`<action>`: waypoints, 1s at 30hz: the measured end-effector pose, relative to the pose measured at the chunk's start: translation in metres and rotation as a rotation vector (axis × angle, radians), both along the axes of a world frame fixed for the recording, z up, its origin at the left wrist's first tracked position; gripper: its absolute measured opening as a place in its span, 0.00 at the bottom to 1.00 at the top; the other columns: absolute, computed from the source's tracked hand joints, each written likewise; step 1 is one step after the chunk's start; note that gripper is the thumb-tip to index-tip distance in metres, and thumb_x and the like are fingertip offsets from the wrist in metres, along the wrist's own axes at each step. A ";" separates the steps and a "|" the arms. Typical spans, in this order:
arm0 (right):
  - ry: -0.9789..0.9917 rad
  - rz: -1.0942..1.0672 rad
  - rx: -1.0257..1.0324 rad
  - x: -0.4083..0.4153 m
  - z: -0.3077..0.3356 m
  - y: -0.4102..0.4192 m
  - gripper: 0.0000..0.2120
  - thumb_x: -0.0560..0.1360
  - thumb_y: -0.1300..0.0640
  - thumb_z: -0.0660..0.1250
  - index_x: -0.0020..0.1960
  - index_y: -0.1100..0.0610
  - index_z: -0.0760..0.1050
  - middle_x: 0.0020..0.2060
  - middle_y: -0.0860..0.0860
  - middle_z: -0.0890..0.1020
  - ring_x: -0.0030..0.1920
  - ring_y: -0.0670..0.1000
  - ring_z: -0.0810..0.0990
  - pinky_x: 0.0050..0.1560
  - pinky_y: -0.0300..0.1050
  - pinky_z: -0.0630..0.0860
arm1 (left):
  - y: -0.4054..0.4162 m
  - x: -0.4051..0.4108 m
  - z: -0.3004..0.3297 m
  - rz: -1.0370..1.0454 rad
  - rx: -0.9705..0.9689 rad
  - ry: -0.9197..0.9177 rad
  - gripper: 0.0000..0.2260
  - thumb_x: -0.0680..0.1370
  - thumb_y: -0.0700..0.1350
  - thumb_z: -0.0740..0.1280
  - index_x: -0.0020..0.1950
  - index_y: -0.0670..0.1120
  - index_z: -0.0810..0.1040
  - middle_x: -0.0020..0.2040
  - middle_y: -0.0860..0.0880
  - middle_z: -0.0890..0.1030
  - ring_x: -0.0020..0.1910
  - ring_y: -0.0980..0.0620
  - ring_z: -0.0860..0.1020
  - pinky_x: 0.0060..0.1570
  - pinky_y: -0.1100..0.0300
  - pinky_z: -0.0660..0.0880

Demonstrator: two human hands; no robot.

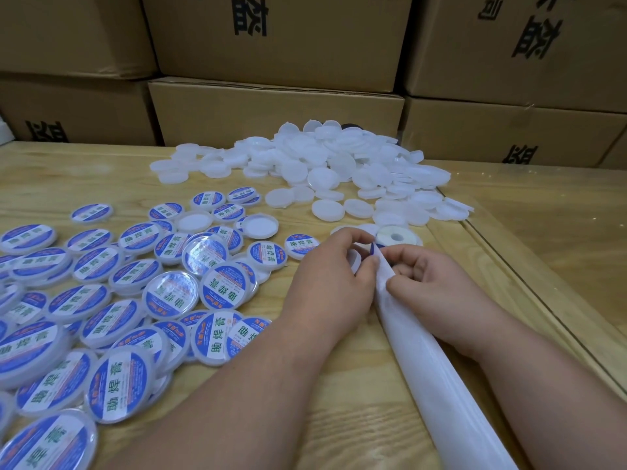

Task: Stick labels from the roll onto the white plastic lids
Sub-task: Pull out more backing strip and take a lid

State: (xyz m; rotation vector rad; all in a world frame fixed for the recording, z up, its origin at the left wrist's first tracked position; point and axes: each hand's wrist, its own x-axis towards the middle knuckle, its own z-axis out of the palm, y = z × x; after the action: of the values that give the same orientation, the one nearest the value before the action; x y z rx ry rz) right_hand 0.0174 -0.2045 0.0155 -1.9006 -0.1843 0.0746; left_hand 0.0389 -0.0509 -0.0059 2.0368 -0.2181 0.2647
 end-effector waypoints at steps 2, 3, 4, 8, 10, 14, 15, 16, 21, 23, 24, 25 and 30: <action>0.016 0.027 0.019 0.000 0.001 -0.001 0.20 0.67 0.57 0.61 0.54 0.46 0.84 0.32 0.54 0.75 0.34 0.53 0.69 0.36 0.46 0.67 | 0.000 0.000 0.000 0.003 -0.005 0.008 0.09 0.78 0.52 0.69 0.56 0.63 0.76 0.48 0.63 0.81 0.49 0.66 0.76 0.45 0.71 0.72; 0.020 0.034 0.017 0.000 0.002 -0.001 0.20 0.67 0.57 0.61 0.54 0.45 0.84 0.32 0.55 0.76 0.34 0.54 0.70 0.37 0.46 0.67 | 0.000 0.001 0.000 0.003 -0.006 0.011 0.09 0.78 0.52 0.69 0.56 0.62 0.76 0.47 0.63 0.81 0.49 0.66 0.77 0.45 0.71 0.72; 0.020 0.037 0.010 0.000 0.002 -0.001 0.20 0.67 0.57 0.61 0.54 0.46 0.84 0.32 0.55 0.77 0.34 0.53 0.70 0.37 0.46 0.68 | 0.000 0.001 0.000 0.003 -0.009 0.012 0.09 0.78 0.52 0.69 0.56 0.62 0.76 0.46 0.63 0.80 0.49 0.65 0.77 0.44 0.71 0.72; 0.023 -0.011 0.007 -0.001 0.002 -0.001 0.18 0.65 0.56 0.60 0.49 0.48 0.85 0.28 0.53 0.71 0.32 0.52 0.65 0.34 0.44 0.63 | 0.000 0.001 -0.001 0.010 -0.034 0.017 0.09 0.77 0.53 0.70 0.56 0.62 0.76 0.44 0.63 0.80 0.48 0.67 0.77 0.43 0.72 0.72; 0.024 -0.034 0.016 -0.002 0.002 0.001 0.16 0.66 0.56 0.62 0.48 0.50 0.85 0.31 0.61 0.74 0.34 0.54 0.68 0.37 0.47 0.65 | 0.000 0.002 -0.001 0.015 -0.036 0.011 0.09 0.78 0.53 0.70 0.56 0.62 0.76 0.44 0.64 0.80 0.49 0.69 0.75 0.43 0.75 0.69; 0.005 -0.037 0.035 -0.002 0.000 0.002 0.07 0.78 0.60 0.67 0.50 0.54 0.84 0.39 0.69 0.80 0.39 0.57 0.75 0.43 0.52 0.70 | 0.000 0.002 -0.002 0.015 -0.033 0.004 0.09 0.77 0.53 0.70 0.56 0.62 0.76 0.45 0.63 0.80 0.50 0.66 0.76 0.44 0.74 0.70; 0.002 -0.031 0.022 -0.001 0.000 0.002 0.09 0.78 0.62 0.66 0.50 0.53 0.84 0.41 0.69 0.81 0.39 0.57 0.76 0.43 0.53 0.71 | 0.000 0.002 -0.002 0.015 -0.033 0.006 0.09 0.77 0.52 0.70 0.56 0.62 0.76 0.45 0.63 0.80 0.49 0.66 0.77 0.44 0.74 0.70; 0.007 -0.026 0.022 -0.001 0.000 0.001 0.10 0.77 0.63 0.65 0.51 0.52 0.84 0.42 0.67 0.82 0.39 0.57 0.77 0.43 0.53 0.72 | 0.000 0.002 -0.002 0.015 -0.034 0.006 0.09 0.77 0.52 0.70 0.56 0.62 0.76 0.44 0.64 0.80 0.48 0.66 0.77 0.44 0.74 0.70; 0.042 -0.031 0.083 -0.003 0.002 0.001 0.16 0.67 0.56 0.63 0.50 0.50 0.85 0.44 0.63 0.86 0.41 0.56 0.80 0.45 0.52 0.73 | 0.000 0.003 -0.002 0.016 -0.027 0.006 0.09 0.78 0.51 0.69 0.57 0.61 0.77 0.42 0.64 0.80 0.47 0.71 0.74 0.42 0.78 0.69; 0.033 -0.037 0.077 -0.003 0.002 0.002 0.16 0.68 0.56 0.63 0.50 0.50 0.86 0.43 0.65 0.85 0.39 0.55 0.78 0.43 0.51 0.72 | 0.000 0.002 -0.001 0.014 -0.036 0.005 0.09 0.78 0.52 0.69 0.57 0.60 0.77 0.42 0.64 0.80 0.47 0.71 0.74 0.42 0.78 0.69; 0.024 -0.045 0.071 -0.003 0.002 0.002 0.14 0.69 0.56 0.64 0.49 0.50 0.86 0.41 0.65 0.85 0.38 0.55 0.77 0.42 0.50 0.72 | 0.000 0.002 -0.001 0.009 -0.041 0.002 0.09 0.78 0.52 0.70 0.57 0.60 0.78 0.43 0.64 0.80 0.47 0.71 0.75 0.42 0.78 0.69; 0.011 -0.061 0.063 -0.002 0.000 0.002 0.10 0.72 0.56 0.67 0.48 0.51 0.86 0.38 0.64 0.84 0.37 0.55 0.75 0.41 0.50 0.70 | 0.000 0.001 0.000 0.003 -0.047 0.001 0.09 0.77 0.53 0.70 0.57 0.60 0.78 0.43 0.64 0.80 0.47 0.71 0.75 0.42 0.78 0.69; -0.014 -0.127 0.069 0.001 -0.005 0.001 0.05 0.74 0.60 0.69 0.45 0.52 0.84 0.35 0.60 0.78 0.37 0.55 0.71 0.41 0.51 0.67 | 0.000 -0.001 0.003 -0.043 -0.075 0.021 0.10 0.76 0.55 0.72 0.56 0.61 0.79 0.46 0.69 0.80 0.45 0.69 0.78 0.41 0.77 0.70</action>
State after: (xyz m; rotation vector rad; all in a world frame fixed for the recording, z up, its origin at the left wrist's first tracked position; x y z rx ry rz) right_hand 0.0182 -0.2031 0.0109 -1.8397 -0.0748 -0.0305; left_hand 0.0377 -0.0513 -0.0024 1.9571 -0.2357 0.2216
